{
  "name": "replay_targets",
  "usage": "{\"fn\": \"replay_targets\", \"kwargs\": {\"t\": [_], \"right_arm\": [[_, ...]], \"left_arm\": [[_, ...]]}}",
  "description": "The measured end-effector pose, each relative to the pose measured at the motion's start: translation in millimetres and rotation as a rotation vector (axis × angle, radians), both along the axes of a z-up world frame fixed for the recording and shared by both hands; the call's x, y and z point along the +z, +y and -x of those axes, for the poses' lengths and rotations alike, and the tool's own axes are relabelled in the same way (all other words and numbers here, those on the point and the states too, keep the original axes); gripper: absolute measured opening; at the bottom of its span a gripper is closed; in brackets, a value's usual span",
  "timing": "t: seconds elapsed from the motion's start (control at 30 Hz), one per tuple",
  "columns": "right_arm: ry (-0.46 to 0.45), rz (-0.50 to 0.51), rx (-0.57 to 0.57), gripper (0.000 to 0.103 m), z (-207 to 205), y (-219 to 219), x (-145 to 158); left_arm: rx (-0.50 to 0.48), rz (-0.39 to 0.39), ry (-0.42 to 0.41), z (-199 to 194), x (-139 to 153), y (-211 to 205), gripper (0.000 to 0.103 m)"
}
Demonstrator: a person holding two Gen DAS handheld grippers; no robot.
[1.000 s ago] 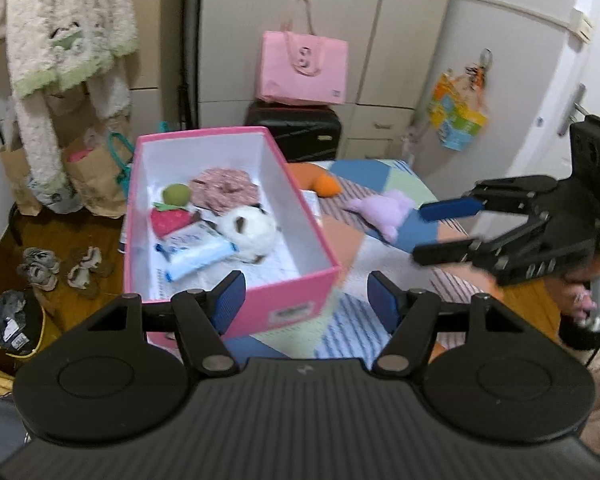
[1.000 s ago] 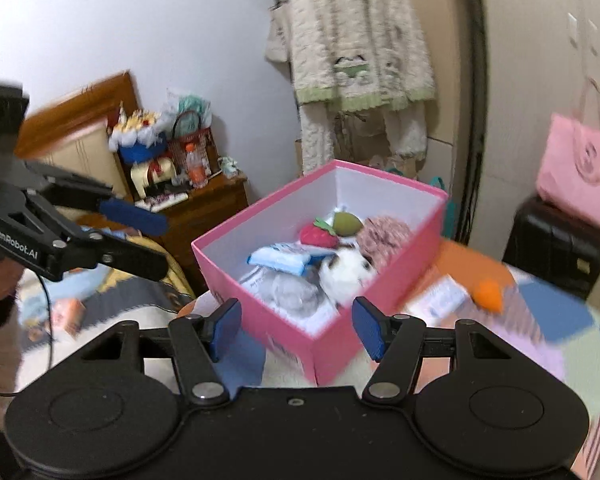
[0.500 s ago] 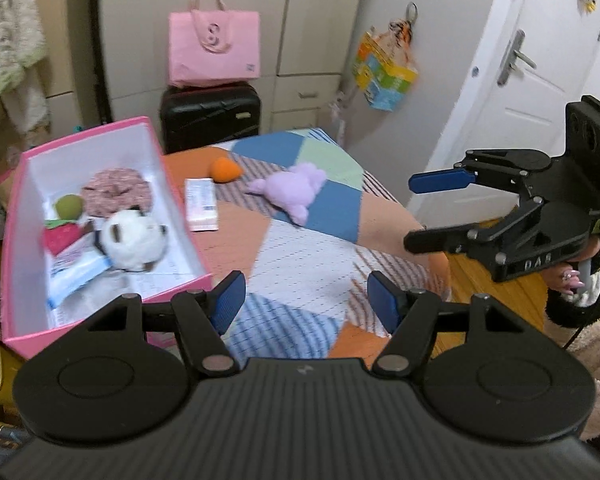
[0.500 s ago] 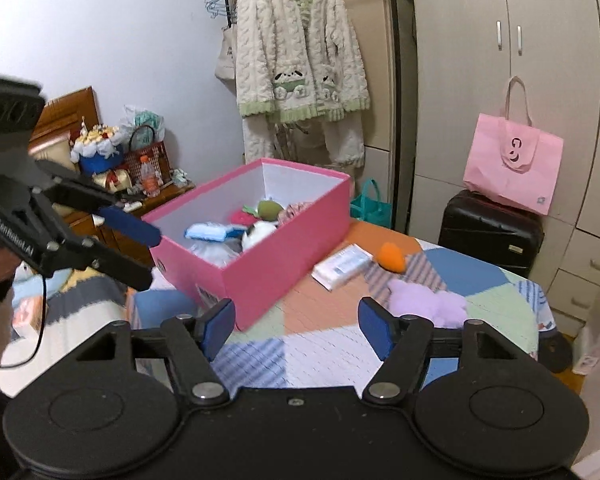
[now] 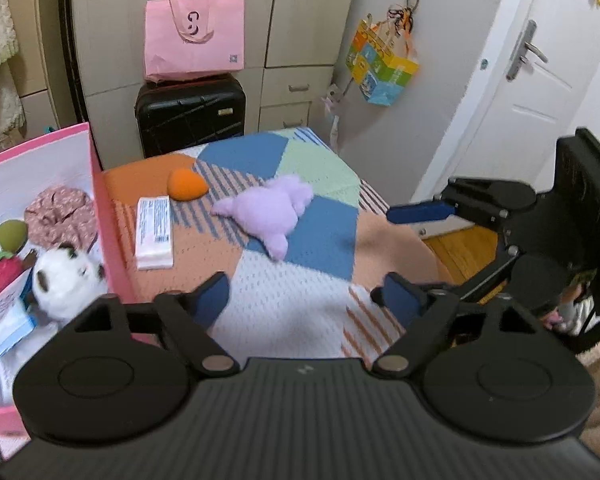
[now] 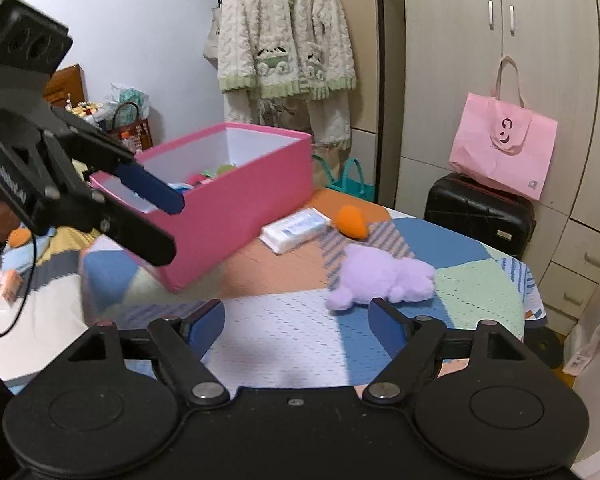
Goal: Organize soft objects
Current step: 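Close both grippers on the lavender plush from either side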
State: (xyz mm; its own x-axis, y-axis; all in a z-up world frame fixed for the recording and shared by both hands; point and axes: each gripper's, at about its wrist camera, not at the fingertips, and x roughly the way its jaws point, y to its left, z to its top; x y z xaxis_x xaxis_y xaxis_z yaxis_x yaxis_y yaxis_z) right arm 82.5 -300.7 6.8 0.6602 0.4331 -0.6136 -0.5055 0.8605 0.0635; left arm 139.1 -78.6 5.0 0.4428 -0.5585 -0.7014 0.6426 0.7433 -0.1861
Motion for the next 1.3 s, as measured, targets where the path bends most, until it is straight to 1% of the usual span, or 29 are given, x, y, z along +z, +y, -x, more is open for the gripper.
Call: {"fn": "replay_targets", "kwargs": {"t": [0.13,0.2,0.27,0.47,0.53,0.6,0.7,0.8,0.93,1.0,1.1,1.13,1.23,1.27,1.3], "right_arm": [[-0.007,0.025,0.003,0.084,-20,-7,-16],[-0.015,0.035,-0.001,0.088,-30,-12,-24],[-0.030,0.041,-0.003,0.089,-38,-15,-31],[-0.053,0.049,0.009,0.091,-62,-15,-48],[-0.049,0.049,0.013,0.091,-71,-14,-53],[-0.040,0.046,0.009,0.092,-80,-13,-57],[-0.015,0.047,0.002,0.094,-92,-13,-66],[-0.003,0.063,0.000,0.095,-99,-12,-71],[0.001,0.096,0.008,0.096,-107,-11,-76],[0.007,0.105,0.010,0.097,-112,-13,-79],[0.038,0.122,0.025,0.098,-120,-13,-84],[0.051,0.136,0.039,0.098,-122,-12,-86],[0.060,0.149,0.070,0.098,-125,-10,-90],[0.064,0.142,0.070,0.098,-126,-10,-91],[0.067,0.135,0.071,0.098,-126,-11,-91]], "left_arm": [[0.022,-0.001,-0.035,-14,-12,-14,0.088],[0.031,-0.002,-0.040,-21,-18,-21,0.089],[0.041,0.003,-0.033,-29,-26,-27,0.089],[0.086,0.074,0.033,-54,-53,-33,0.091],[0.090,0.079,0.066,-63,-64,-38,0.091],[0.123,0.079,0.095,-74,-76,-43,0.091],[0.163,0.079,0.085,-86,-87,-48,0.091],[0.188,0.118,0.105,-98,-94,-48,0.091],[0.210,0.177,0.161,-113,-105,-52,0.091],[0.227,0.177,0.148,-115,-109,-56,0.090],[0.254,0.116,0.049,-113,-113,-64,0.090],[0.255,0.102,0.036,-113,-114,-65,0.089],[0.251,0.103,0.045,-114,-118,-65,0.086],[0.247,0.111,0.059,-115,-119,-65,0.081],[0.244,0.114,0.071,-116,-121,-65,0.078]]}}
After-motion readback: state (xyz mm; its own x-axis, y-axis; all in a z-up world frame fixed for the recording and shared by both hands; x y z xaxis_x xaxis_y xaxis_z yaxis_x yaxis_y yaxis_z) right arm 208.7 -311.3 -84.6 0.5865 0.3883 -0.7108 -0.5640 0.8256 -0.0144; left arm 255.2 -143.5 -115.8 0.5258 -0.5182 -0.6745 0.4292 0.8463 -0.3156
